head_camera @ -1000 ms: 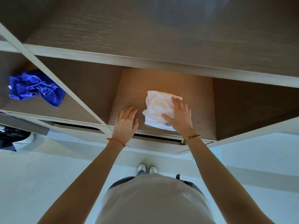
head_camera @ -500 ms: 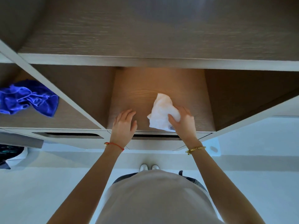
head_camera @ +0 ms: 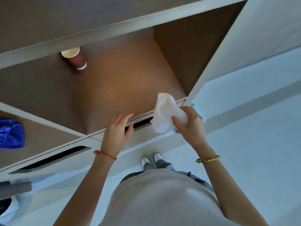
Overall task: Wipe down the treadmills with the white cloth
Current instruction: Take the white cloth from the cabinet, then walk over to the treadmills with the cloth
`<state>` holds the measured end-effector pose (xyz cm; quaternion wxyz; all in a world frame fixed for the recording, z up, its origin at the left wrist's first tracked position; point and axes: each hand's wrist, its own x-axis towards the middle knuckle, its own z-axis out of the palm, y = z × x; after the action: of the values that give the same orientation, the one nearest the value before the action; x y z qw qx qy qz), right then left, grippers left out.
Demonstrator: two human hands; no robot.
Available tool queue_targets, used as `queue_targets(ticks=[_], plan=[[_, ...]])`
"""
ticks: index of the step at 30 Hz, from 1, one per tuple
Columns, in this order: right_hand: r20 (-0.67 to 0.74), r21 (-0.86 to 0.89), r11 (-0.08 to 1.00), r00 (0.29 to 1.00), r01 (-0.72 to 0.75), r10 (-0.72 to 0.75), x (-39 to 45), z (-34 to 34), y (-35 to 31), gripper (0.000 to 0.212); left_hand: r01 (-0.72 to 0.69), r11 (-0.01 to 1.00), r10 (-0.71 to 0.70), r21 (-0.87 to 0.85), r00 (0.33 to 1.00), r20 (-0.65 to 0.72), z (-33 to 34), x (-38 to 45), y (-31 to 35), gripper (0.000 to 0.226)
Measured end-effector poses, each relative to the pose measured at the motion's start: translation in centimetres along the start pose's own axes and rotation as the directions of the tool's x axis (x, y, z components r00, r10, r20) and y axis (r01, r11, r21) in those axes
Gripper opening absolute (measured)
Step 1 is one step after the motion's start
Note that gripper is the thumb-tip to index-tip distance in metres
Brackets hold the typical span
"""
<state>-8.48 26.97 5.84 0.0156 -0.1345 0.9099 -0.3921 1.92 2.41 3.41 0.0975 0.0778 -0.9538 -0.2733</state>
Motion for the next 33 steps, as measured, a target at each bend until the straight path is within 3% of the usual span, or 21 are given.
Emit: queue_targets(ticks=[7, 17, 25, 33], plan=[[-0.175, 0.022, 0.981, 0.965, -0.194, 0.195, -7.9, -5.6, 3.6, 0.029, -0.233, 0.971, 0.237, -0.049, 0.961, 0.140, 1.9, 0.3, 5.8, 0.029], [-0.409, 0.097, 0.912, 0.820, -0.398, 0.401, -22.1, -14.7, 11.5, 0.027, -0.475, 0.868, 0.496, -0.146, 0.812, 0.307, 9.9, -2.3, 20.6, 0.030], [-0.559, 0.170, 0.793, 0.606, -0.585, 0.567, -36.3, -24.3, 19.4, 0.029, -0.613, 0.731, 0.681, -0.300, 0.624, 0.385, 19.0, -9.1, 36.7, 0.030], [-0.719, 0.288, 0.660, 0.299, -0.693, 0.627, -46.9, -31.9, 25.5, 0.027, -0.742, 0.504, 0.852, -0.441, 0.343, 0.396, 27.0, -14.1, 51.8, 0.028]])
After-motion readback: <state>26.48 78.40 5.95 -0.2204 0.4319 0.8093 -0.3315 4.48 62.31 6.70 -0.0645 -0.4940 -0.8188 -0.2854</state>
